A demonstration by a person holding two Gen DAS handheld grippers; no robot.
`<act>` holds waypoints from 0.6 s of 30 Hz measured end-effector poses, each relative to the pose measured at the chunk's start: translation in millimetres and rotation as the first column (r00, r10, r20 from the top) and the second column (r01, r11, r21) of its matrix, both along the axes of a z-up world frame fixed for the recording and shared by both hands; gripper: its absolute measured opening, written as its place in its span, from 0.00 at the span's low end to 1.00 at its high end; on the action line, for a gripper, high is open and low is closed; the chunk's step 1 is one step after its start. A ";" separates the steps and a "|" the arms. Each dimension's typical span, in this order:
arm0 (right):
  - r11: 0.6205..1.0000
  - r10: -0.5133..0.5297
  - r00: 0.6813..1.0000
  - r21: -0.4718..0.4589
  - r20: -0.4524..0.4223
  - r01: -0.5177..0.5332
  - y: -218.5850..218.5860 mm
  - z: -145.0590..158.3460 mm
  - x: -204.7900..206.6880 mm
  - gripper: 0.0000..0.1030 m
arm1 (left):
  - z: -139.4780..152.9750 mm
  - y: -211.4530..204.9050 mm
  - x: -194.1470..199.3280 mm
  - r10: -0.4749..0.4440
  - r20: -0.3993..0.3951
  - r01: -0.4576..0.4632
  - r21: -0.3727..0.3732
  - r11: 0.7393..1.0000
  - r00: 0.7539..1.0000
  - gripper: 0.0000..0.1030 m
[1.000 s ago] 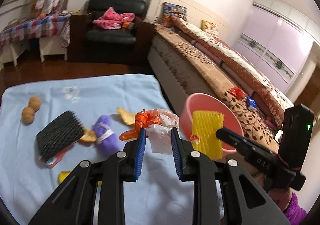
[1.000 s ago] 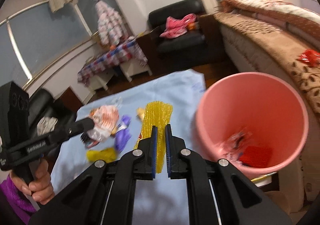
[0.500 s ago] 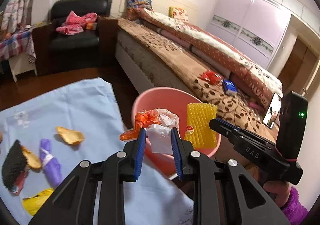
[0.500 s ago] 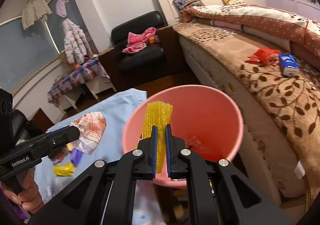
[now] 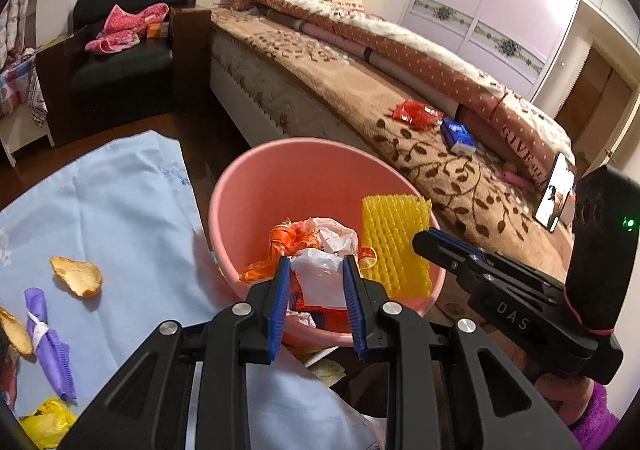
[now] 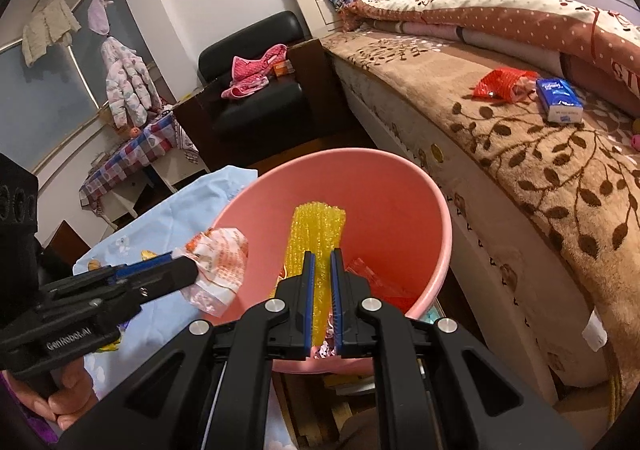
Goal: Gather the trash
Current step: 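Carry both items over the pink bucket and open both tools to drop them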
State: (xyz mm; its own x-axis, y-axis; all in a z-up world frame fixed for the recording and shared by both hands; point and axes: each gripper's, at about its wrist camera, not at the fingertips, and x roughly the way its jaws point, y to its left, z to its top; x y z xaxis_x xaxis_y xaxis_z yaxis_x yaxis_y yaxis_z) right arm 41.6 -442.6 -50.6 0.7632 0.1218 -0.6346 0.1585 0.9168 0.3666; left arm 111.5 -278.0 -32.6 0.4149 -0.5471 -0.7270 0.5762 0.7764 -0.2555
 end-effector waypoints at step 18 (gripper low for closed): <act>0.999 -0.011 1.000 0.046 -0.021 0.012 -2.2 -4.0 2.5 0.28 | 7.0 19.4 -5.2 0.031 0.009 -0.030 -0.028 0.999 0.999 0.37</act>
State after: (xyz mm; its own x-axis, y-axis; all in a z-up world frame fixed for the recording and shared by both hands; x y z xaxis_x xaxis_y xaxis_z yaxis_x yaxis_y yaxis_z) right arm 44.2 -444.8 -54.5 0.7512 0.1423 -0.6446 0.1774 0.8971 0.4047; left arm 106.3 -258.6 -25.6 0.4387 -0.5544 -0.7073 0.5550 0.7861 -0.2719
